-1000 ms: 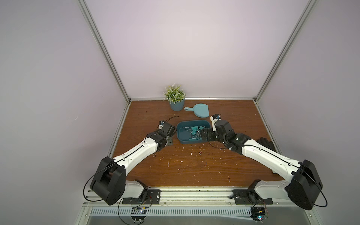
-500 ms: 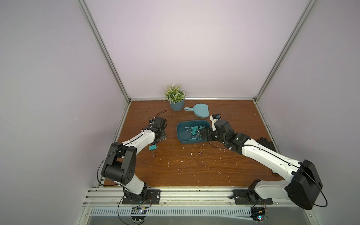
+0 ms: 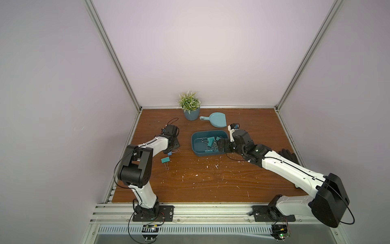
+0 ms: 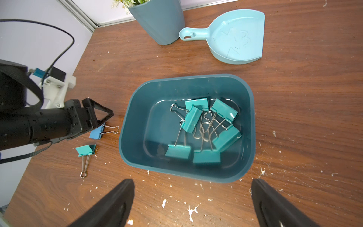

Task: Take out the binder clips from the storage box
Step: Adjust the binder clip at the center of the board.

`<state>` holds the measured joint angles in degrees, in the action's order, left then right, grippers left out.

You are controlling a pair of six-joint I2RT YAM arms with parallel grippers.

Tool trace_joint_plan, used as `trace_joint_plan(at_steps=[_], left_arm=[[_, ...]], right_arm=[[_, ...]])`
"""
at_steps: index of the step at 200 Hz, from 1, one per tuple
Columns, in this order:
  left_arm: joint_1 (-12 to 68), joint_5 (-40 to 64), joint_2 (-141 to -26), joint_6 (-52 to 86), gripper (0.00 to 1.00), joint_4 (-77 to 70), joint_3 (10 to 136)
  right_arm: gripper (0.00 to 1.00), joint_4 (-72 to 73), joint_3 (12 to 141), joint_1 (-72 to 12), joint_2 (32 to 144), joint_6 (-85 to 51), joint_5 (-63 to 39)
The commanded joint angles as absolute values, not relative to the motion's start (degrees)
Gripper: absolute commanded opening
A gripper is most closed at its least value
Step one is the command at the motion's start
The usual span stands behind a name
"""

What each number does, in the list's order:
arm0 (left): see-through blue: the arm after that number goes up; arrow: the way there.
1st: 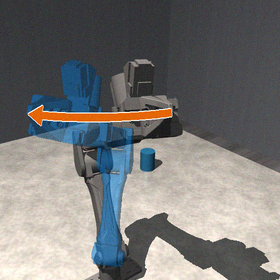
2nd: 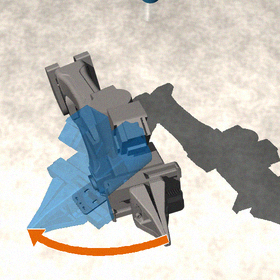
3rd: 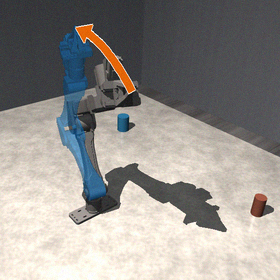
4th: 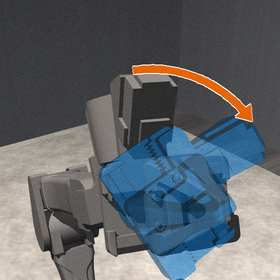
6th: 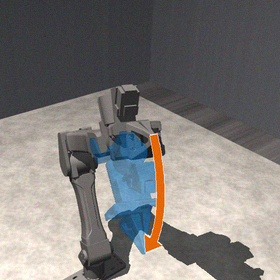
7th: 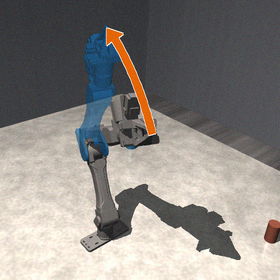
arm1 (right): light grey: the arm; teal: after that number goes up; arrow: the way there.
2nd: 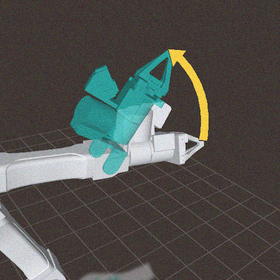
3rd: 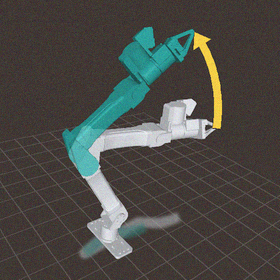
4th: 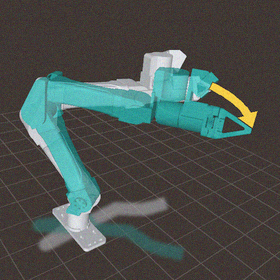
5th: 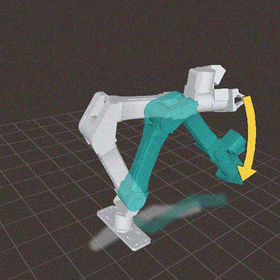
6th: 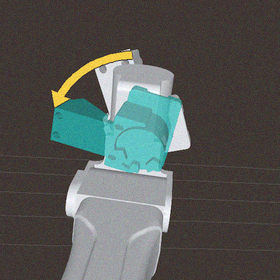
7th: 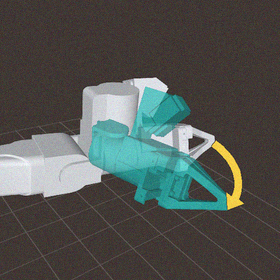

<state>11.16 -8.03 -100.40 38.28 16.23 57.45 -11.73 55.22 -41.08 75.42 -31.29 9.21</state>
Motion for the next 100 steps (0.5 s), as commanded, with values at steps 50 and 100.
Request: trace_joint_plan(at_steps=[50, 100], left_arm=[[16.4, -5.7, -101.8, 34.3, 0.65, 14.6, 60.0], [19.0, -8.8, -103.0, 34.8, 0.67, 17.6, 59.8]], right_arm=[[0.99, -12.3, 55.5, -41.3, 72.1, -31.8, 11.4], [0.99, -12.7, 55.9, -41.3, 72.5, -31.8, 9.7]])
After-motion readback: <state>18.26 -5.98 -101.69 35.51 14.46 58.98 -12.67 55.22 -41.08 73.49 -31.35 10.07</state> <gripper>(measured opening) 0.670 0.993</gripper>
